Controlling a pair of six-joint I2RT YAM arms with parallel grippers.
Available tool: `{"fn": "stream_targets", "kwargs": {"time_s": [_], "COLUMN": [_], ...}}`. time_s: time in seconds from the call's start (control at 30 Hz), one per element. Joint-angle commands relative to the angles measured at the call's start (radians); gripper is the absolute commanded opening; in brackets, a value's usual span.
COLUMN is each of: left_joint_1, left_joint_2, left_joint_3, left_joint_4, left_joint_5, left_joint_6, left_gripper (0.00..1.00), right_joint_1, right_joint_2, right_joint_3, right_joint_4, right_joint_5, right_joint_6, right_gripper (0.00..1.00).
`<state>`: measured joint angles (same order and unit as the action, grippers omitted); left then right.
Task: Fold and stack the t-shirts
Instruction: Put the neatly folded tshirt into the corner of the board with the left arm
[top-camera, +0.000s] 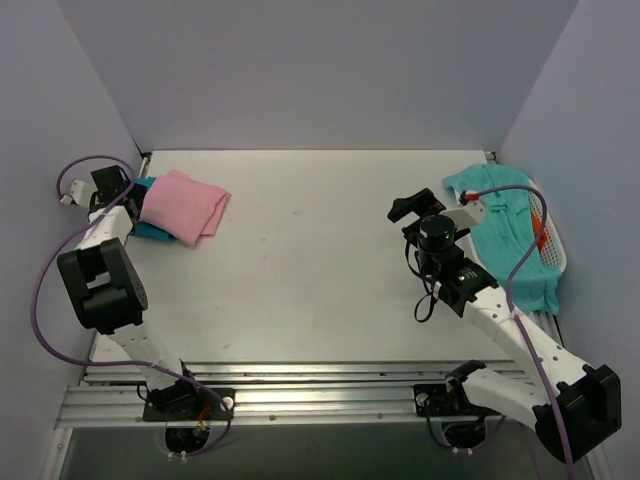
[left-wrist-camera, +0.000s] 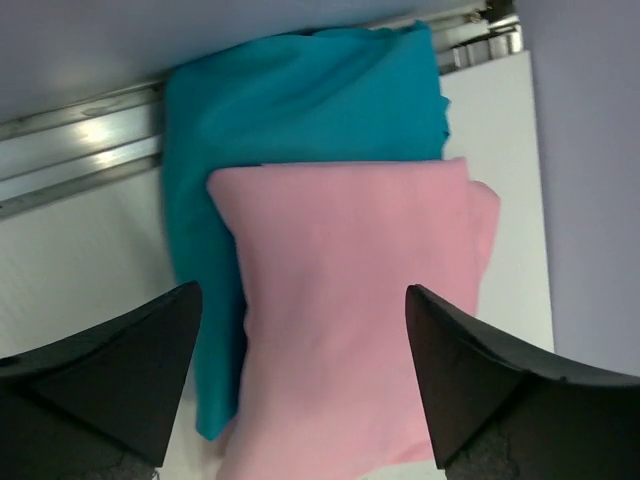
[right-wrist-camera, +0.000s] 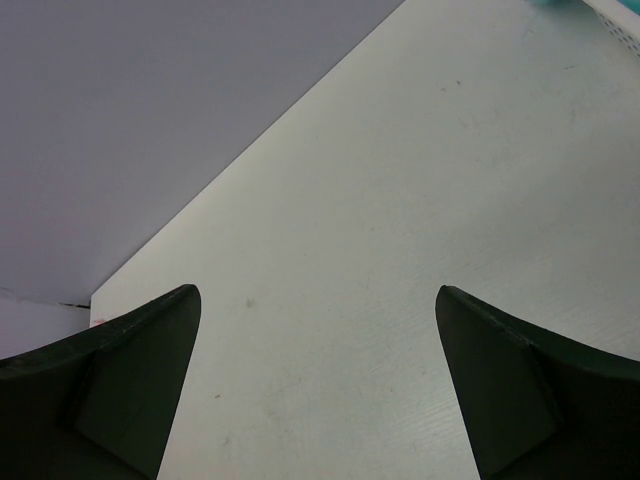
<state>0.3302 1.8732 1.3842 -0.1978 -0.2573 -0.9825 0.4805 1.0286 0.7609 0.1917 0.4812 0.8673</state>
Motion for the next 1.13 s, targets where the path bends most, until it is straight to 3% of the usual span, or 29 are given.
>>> {"fn": "stream_targets", "kwargs": {"time_s": [0.0, 0.23, 0.4, 0.53, 0.73, 0.77, 0.9, 1.1], "left_joint_1": [0.056, 0.060, -0.092, -0.226, -0.468, -0.488, -0.528, -0.667], "left_joint_2": [0.023, -0.060, -0.178, -0.368, -0.708, -0.753, -0.928, -0.964], "left_joint_3": [0.027, 0.009, 0.015, -0.089, -0.382, -0.466, -0.571, -0.508], "left_joint_4": [-0.087, -0.101, -0.126, -0.104, -0.068, -0.049, -0.020, -0.084], "left_joint_5": [-0.007, -0.002, -0.112, -0.158, -0.235, -0.235, -0.163, -0.258], "left_joint_6": [-0.067, -0.036, 0.106, 0.214, 0.275, 0.280, 0.318, 0.453], "left_gripper": [0.93, 0.91, 0.91, 0.91, 0.88, 0.88, 0.88, 0.89], "right_joint_1": [0.010, 0.012, 0.013, 0.015, 0.021, 0.024, 0.035, 0.052], "right_joint_2": [0.007, -0.005, 0.013, 0.030, 0.060, 0.074, 0.119, 0.146], "right_joint_3": [0.002, -0.008, -0.009, -0.012, -0.015, -0.014, 0.001, 0.006], "right_joint_4": [0.020, 0.015, 0.018, 0.022, 0.028, 0.028, 0.020, 0.015], "right_joint_5": [0.011, 0.022, 0.033, 0.042, 0.068, 0.072, 0.100, 0.160], "right_joint_6": [0.004, 0.001, 0.001, -0.001, -0.004, -0.004, -0.005, -0.001], "right_gripper": [1.00, 1.00, 1.00, 1.00, 1.00, 1.00, 1.00, 1.00]}}
